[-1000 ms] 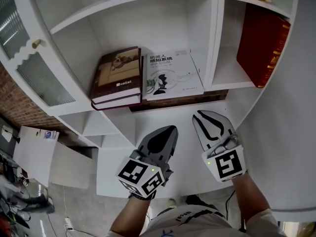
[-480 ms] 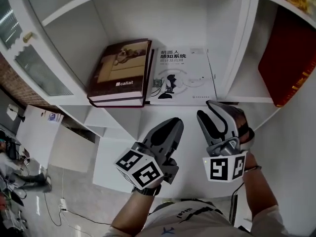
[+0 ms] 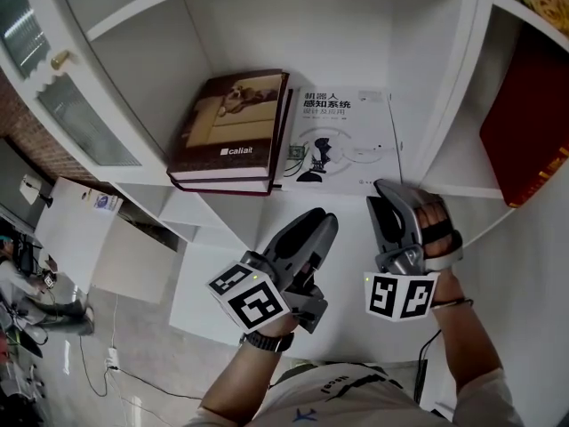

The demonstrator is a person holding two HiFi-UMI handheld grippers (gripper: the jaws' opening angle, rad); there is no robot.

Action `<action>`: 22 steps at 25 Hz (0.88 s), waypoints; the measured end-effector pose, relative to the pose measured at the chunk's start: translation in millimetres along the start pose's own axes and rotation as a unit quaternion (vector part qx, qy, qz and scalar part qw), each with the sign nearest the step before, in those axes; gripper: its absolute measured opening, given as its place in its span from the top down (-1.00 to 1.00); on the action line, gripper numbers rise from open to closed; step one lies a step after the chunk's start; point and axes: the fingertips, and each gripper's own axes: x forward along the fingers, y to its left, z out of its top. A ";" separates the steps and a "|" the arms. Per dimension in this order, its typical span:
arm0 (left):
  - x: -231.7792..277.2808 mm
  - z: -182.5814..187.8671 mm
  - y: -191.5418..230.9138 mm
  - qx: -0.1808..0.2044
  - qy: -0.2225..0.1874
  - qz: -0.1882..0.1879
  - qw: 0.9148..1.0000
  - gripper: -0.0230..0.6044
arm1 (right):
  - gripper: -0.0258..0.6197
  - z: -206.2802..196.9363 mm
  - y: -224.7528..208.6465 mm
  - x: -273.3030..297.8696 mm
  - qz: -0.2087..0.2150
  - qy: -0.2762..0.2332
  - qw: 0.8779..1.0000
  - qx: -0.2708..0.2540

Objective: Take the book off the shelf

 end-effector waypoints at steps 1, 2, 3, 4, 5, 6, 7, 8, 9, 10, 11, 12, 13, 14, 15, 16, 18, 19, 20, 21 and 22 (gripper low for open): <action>-0.3 1.7 0.5 -0.008 -0.003 -0.003 1.000 0.55 | 0.67 -0.2 -0.2 -0.1 -0.001 0.002 1.000 -0.003; -0.9 3.7 1.8 -0.017 -0.007 -0.005 1.000 0.54 | 0.69 -0.3 -0.3 -0.1 -0.003 0.004 1.000 -0.006; -2.0 6.0 3.4 -0.026 -0.012 -0.005 1.000 0.52 | 0.69 -0.4 -0.2 -0.2 -0.004 0.005 1.000 -0.008; -3.5 8.5 5.3 -0.033 -0.017 -0.005 0.999 0.51 | 0.70 -0.3 0.1 -0.6 -0.005 0.005 1.000 -0.010; -5.3 11.1 7.0 -0.039 -0.022 -0.005 0.999 0.49 | 0.70 -0.2 0.5 -1.5 -0.007 0.004 1.000 -0.011; -7.0 13.6 8.4 -0.044 -0.026 -0.004 0.999 0.49 | 0.70 0.2 1.1 -3.0 -0.009 0.003 1.000 -0.012; -8.7 16.0 9.4 -0.048 -0.030 -0.003 0.998 0.49 | 0.70 0.9 1.6 -5.2 -0.012 0.001 1.000 -0.015; -10.2 18.4 10.1 -0.052 -0.033 -0.002 0.998 0.49 | 0.70 2.0 2.0 -7.9 -0.014 -0.001 1.000 -0.017; -11.4 21.0 10.6 -0.056 -0.035 0.000 0.998 0.49 | 0.70 3.3 2.2 -10.7 -0.016 -0.003 1.000 -0.019; -11.6 24.0 11.4 -0.062 -0.037 0.001 0.997 0.49 | 0.70 4.1 1.8 -12.6 -0.017 -0.004 1.000 -0.020; -10.5 27.2 12.5 -0.070 -0.038 0.002 0.997 0.48 | 0.70 4.0 1.0 -13.0 -0.018 -0.005 1.000 -0.019; -8.5 30.1 13.7 -0.078 -0.040 0.001 0.996 0.48 | 0.70 3.1 -0.1 -11.8 -0.019 -0.006 1.000 -0.018; -6.7 31.7 14.5 -0.086 -0.040 0.000 0.995 0.48 | 0.70 1.9 -0.9 -10.2 -0.019 -0.006 1.000 -0.016; -5.8 31.9 15.1 -0.094 -0.040 0.000 0.995 0.48 | 0.71 0.8 -1.2 -8.9 -0.020 -0.007 1.000 -0.013; -6.2 31.2 15.7 -0.102 -0.038 0.001 0.994 0.48 | 0.71 0.2 -1.4 -7.8 -0.019 -0.006 1.000 -0.009; -7.4 30.5 17.1 -0.112 -0.036 0.004 0.993 0.46 | 0.70 0.2 -1.9 -6.5 -0.018 -0.004 1.000 -0.005; -10.7 28.9 23.3 -0.137 -0.033 0.019 0.990 0.44 | 0.70 1.3 -3.5 -4.5 -0.014 0.002 1.000 0.000; -11.4 28.1 27.3 -0.150 -0.033 0.026 0.988 0.42 | 0.70 1.8 -3.8 -4.5 -0.013 0.004 1.000 0.001; -11.0 27.0 31.4 -0.167 -0.035 0.030 0.985 0.40 | 0.70 2.0 -3.5 -5.1 -0.013 0.005 1.000 0.003; -9.8 26.6 35.0 -0.184 -0.039 0.030 0.982 0.39 | 0.70 2.0 -2.8 -5.7 -0.013 0.004 1.000 0.005; -8.3 27.8 37.7 -0.197 -0.043 0.030 0.979 0.38 | 0.70 1.8 -2.1 -6.0 -0.012 0.003 1.000 0.007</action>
